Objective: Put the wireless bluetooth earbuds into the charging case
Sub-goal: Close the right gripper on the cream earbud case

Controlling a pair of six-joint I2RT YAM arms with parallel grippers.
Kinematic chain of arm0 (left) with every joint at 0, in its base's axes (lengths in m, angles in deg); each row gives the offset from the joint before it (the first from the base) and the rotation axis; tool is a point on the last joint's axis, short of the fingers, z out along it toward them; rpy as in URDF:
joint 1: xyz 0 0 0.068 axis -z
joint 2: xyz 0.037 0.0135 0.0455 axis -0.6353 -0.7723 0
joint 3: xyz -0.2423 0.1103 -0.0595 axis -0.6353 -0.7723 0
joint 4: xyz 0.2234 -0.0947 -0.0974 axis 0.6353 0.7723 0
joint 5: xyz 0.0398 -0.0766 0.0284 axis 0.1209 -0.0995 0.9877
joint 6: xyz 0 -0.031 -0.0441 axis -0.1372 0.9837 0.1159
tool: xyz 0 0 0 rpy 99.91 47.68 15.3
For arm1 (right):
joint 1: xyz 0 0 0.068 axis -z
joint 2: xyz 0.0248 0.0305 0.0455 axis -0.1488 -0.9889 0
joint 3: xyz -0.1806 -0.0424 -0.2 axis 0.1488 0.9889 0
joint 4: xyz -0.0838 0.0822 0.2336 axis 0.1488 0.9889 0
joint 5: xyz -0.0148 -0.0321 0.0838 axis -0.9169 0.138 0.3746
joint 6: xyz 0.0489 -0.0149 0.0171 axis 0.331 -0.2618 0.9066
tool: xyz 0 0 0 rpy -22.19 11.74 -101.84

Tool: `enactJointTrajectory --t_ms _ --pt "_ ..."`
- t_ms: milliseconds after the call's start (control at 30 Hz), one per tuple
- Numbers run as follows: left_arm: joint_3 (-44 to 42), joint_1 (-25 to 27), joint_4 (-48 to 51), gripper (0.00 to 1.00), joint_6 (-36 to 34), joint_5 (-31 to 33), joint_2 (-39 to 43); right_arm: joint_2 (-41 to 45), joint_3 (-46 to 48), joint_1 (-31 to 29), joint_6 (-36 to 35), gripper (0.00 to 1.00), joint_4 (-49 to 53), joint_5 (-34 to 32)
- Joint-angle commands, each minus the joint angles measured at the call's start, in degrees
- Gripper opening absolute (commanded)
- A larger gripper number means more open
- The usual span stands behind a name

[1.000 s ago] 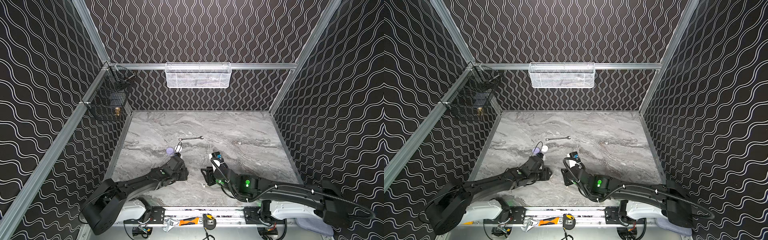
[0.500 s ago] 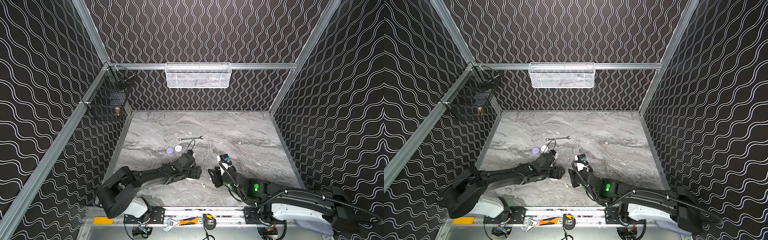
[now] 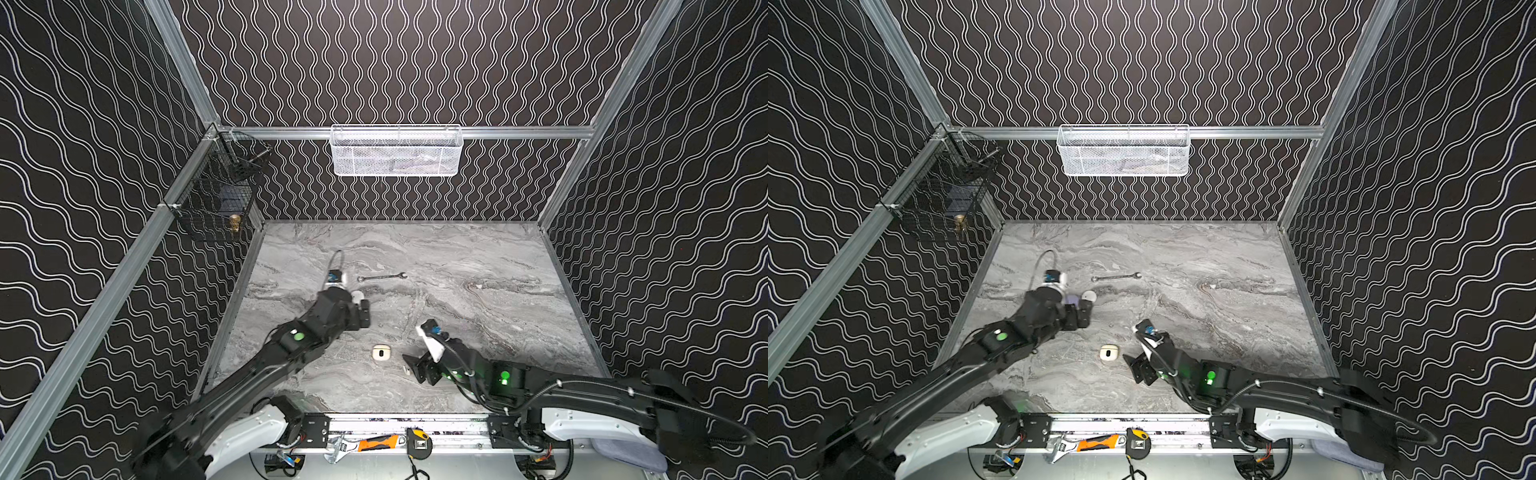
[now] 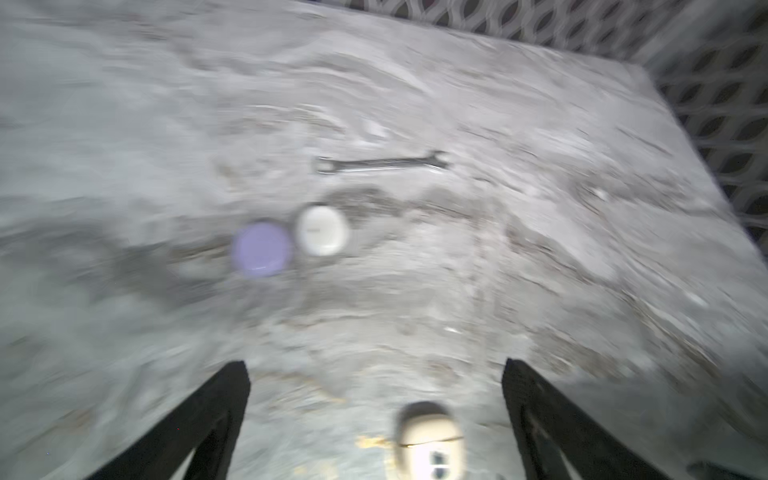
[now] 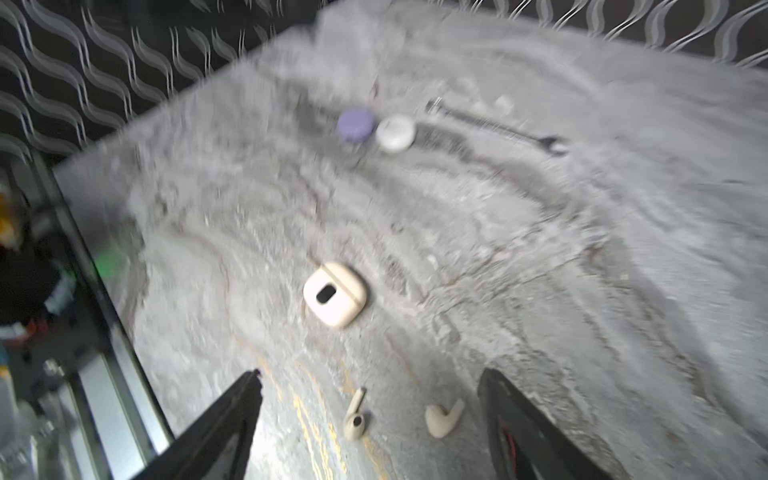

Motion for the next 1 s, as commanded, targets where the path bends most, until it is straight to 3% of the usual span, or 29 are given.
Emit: enactJointTrajectory --t_ms 0,200,400,767,967 --pt "-4.21 -5.73 6.46 0.99 0.90 0.24 5.19 -8.14 -4.22 0.12 -5.60 0.88 -2.56 6.28" --pt "-10.33 -12.78 5.34 0.99 0.28 -5.15 7.30 -22.99 -13.90 1.81 -8.55 0.91 1.74 7.88" --pt "-12.77 -12.79 3.41 0.99 -0.18 -6.80 6.98 -28.56 -16.48 6.14 -10.26 0.92 1.59 13.40" --pt "-12.23 -12.79 4.51 0.99 0.44 -8.02 6.99 -36.46 -21.89 7.66 -13.34 0.92 3.63 19.97" --pt "-12.01 -12.79 4.18 0.99 0.53 -9.61 6.50 -38.17 -22.71 7.53 -12.32 0.84 4.78 22.32"
